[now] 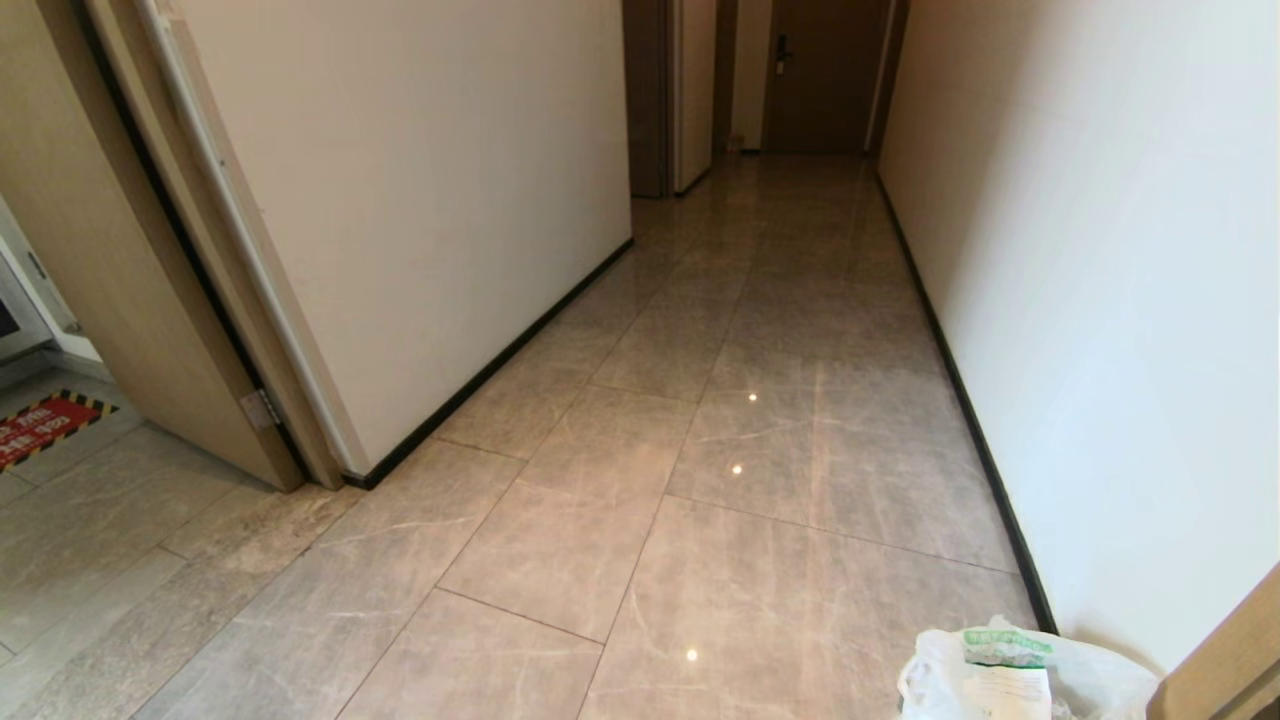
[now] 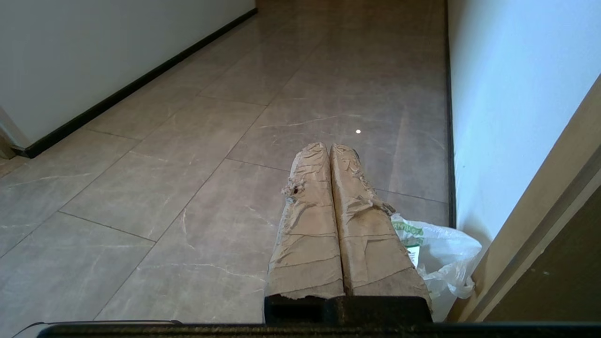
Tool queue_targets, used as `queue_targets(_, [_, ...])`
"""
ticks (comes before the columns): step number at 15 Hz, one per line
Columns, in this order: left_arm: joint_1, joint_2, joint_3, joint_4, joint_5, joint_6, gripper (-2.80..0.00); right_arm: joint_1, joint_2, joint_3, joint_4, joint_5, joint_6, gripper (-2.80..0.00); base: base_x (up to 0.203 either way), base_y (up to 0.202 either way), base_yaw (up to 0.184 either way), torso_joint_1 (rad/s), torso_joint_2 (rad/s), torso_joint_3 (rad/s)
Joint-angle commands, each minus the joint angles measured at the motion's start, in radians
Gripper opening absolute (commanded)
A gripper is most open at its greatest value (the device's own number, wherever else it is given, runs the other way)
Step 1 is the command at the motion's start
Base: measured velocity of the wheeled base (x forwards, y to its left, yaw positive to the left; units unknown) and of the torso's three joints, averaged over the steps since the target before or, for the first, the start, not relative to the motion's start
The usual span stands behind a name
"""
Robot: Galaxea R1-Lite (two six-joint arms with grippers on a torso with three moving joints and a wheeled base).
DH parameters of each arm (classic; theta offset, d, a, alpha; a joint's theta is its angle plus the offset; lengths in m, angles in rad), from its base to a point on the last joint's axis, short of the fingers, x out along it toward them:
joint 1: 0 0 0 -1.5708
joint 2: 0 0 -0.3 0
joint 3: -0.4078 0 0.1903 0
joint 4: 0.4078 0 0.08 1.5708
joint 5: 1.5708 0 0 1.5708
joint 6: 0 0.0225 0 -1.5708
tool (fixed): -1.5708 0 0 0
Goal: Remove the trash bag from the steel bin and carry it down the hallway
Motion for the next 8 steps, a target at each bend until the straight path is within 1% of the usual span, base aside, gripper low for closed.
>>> queue_targets(1, [0.000, 0.000, 0.000, 0.000, 0.001, 0.000, -2.80, 0.001, 0.000, 0.000, 0.000, -0.001, -0.006, -2.80, 0.000, 0.000, 0.000, 0.000, 0.00, 0.000])
queue_targets(8, [0.000, 0.000, 0.000, 0.000, 0.001, 0.002, -2.80, 0.000, 0.000, 0.000, -0.001, -0.001, 0.004, -2.80, 0.000, 0.000, 0.000, 0.000, 0.00, 0.000])
